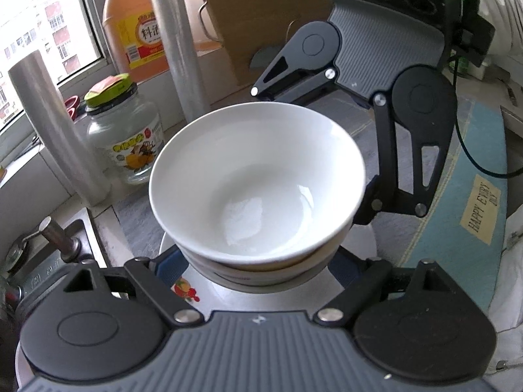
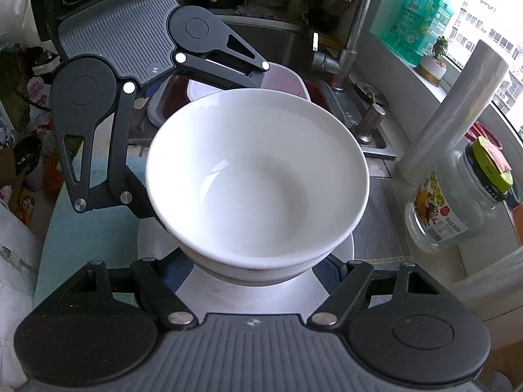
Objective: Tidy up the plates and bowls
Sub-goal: 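Carry the bowl stack with both grippers over the plate stack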
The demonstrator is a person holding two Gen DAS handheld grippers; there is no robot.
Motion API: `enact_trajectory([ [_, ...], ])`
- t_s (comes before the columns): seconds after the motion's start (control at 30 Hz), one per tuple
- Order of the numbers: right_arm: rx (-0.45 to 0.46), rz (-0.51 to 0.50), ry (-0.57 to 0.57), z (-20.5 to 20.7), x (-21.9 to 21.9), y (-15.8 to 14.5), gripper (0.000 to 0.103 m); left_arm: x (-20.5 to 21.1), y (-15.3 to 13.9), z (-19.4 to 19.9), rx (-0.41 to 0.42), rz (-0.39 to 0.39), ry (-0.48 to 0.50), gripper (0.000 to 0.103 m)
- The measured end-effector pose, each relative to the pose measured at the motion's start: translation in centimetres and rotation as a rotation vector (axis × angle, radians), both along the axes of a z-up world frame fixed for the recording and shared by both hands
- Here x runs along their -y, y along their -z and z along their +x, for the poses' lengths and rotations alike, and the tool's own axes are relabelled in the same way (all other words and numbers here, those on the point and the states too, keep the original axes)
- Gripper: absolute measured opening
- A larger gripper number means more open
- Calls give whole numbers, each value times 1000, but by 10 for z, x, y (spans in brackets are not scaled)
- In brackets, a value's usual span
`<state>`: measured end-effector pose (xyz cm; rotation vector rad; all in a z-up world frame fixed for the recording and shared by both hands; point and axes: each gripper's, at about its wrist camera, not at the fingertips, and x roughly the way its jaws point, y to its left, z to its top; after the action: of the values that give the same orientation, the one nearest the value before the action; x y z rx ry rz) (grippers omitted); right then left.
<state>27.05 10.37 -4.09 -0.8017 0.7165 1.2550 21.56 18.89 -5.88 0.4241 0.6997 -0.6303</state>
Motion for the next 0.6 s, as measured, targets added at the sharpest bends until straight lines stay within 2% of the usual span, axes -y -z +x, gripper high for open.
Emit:
enact_trajectory([
  [0.6,-45,-37,8,9,-1,10,82,-4,12,13,-65,-45,2,91],
])
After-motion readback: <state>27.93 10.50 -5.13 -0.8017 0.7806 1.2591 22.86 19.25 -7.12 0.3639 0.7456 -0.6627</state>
